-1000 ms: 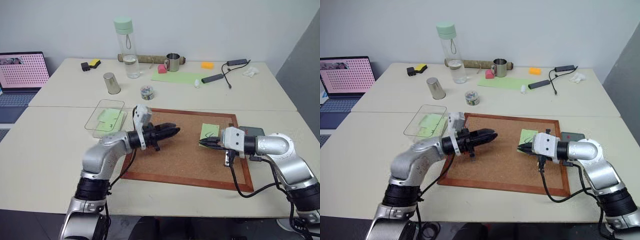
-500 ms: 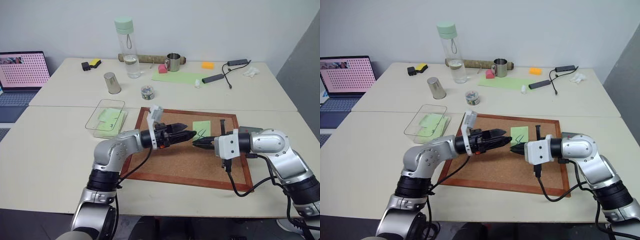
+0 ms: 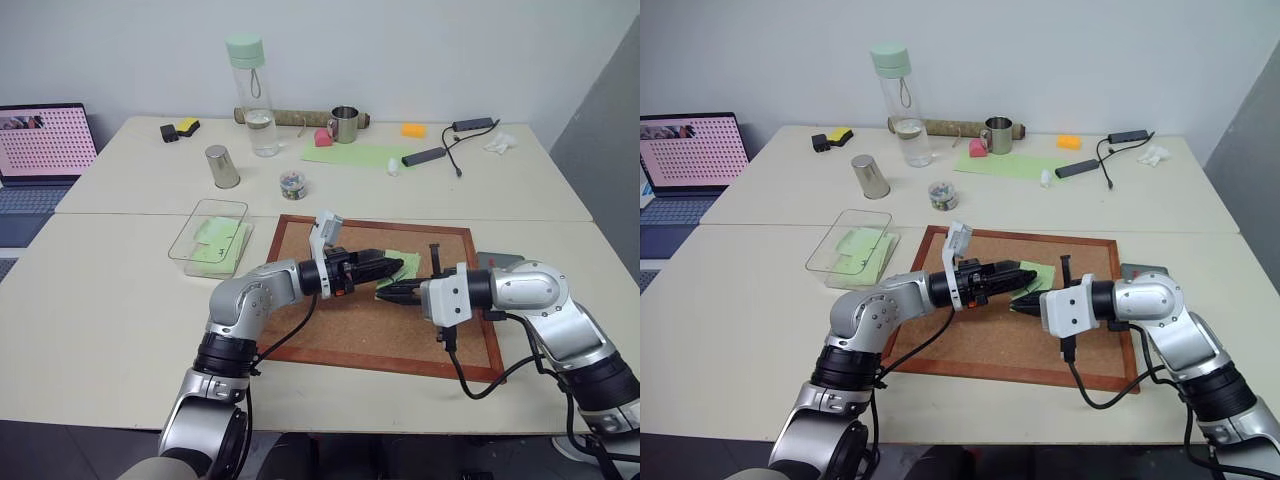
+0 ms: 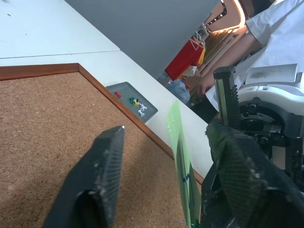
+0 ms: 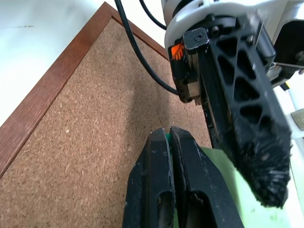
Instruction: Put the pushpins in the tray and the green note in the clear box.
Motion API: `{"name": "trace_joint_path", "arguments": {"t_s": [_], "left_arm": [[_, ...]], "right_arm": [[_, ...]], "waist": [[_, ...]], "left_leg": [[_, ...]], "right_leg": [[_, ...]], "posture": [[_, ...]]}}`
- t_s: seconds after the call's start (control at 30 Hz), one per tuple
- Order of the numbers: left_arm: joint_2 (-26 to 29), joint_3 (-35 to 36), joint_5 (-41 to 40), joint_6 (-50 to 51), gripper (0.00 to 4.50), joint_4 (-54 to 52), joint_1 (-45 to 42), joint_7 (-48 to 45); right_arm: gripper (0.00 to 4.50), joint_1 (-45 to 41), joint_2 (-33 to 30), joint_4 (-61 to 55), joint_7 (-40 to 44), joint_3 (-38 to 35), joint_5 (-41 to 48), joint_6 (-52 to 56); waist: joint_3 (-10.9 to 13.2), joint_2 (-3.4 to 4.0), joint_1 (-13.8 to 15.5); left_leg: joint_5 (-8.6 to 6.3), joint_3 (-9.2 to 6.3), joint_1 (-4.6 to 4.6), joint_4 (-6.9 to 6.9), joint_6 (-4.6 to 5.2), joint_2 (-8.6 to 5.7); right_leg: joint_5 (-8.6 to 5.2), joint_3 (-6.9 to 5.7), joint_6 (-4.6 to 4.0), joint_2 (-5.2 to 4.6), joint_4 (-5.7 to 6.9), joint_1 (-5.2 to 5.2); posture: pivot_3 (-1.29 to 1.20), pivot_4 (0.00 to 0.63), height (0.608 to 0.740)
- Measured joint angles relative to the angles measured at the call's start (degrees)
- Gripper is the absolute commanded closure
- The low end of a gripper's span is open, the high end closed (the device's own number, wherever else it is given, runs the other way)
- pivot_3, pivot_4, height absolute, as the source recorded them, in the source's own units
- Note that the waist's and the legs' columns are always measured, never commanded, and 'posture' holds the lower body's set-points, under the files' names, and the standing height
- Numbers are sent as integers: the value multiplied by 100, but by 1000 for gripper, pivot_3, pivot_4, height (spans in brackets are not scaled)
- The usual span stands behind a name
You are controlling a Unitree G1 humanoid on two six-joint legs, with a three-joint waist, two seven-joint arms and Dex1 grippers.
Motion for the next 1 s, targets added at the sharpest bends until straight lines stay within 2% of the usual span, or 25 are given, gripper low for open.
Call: {"name": "trace_joint_path", "arguments": {"t_s": [0.37, 0.6, 0.8, 0.87, 0.9, 1.0], "left_arm": [[70, -202, 88, -229, 4463, -2, 10, -177], [67, 538, -44, -602, 4463, 139, -177, 37], [758, 588, 147, -781, 3451, -420, 8, -15], [1061, 544, 237, -890, 3049, -706, 249, -163], [1228, 519, 252, -934, 2988, -831, 410, -252], [1569, 502, 272, -972, 2338, -1124, 838, -451]], "right_arm": [[4500, -91, 28, 6, -4, 0, -30, -83], [4500, -87, 27, 6, -20, 0, -28, -78], [4500, -62, 3, 8, -47, -2, -32, -22], [4500, -60, -7, 15, -49, -2, -33, 1], [4500, -60, -13, 20, -50, -4, -32, 7], [4500, -59, -20, 33, -55, -15, -13, 57]], "waist": [[0, 0, 0], [0, 0, -1], [0, 0, -12], [0, 1, -12], [0, 1, -12], [1, 1, -10]], "left_leg": [[1, 0, 0, 0, -1, 0], [1, 1, 0, 0, -1, 0], [1, 0, 1, -1, -3, 1], [1, 0, 1, -2, -3, 0], [1, 0, 2, -2, -3, 1], [1, -1, 1, -2, -2, 1]], "right_leg": [[0, 0, 0, 0, 0, 0], [0, 0, 0, 0, 0, -1], [0, 1, -1, 0, 0, -2], [0, 2, -1, 0, 0, -2], [0, 2, -1, 0, 0, -2], [0, 2, -2, 0, 0, -2]], "posture": [[0, 150, 740], [0, 150, 740], [0, 150, 740], [0, 150, 740], [0, 150, 740], [0, 150, 740]]}}
